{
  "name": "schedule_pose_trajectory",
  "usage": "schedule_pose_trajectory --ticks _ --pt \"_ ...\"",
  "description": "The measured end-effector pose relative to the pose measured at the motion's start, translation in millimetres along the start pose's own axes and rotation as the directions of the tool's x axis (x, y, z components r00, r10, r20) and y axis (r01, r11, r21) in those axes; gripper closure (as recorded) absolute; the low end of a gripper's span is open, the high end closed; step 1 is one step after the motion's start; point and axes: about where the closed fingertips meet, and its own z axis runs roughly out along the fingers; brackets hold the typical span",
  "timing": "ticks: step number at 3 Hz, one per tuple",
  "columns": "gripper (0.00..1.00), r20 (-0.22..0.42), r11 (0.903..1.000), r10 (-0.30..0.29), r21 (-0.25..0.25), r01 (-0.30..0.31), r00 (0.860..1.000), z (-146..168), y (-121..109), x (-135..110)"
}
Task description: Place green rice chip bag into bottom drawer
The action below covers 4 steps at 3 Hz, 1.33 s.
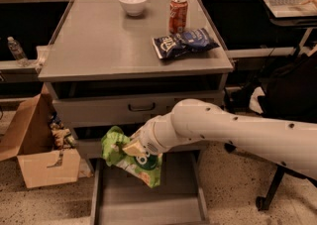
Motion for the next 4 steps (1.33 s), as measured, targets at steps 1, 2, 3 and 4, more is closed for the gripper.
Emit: schedule_pose_trajectory --ticks 1,2,3,4 --pt "1.00 -0.054 0.9997 0.025 -0.006 -0.025 0.998 60.4 8.6 39.4" --pt "1.00 -0.051 0.9987 0.008 -0.051 -0.010 0.999 141.0 16.2 61.4" --pt "1.00 -0.065 0.9940 0.017 -0.107 -0.024 0.998 214.2 24.1 85.6" --pt "1.00 -0.070 0.9882 0.059 -0.137 -0.068 0.996 268.0 29.3 110.9"
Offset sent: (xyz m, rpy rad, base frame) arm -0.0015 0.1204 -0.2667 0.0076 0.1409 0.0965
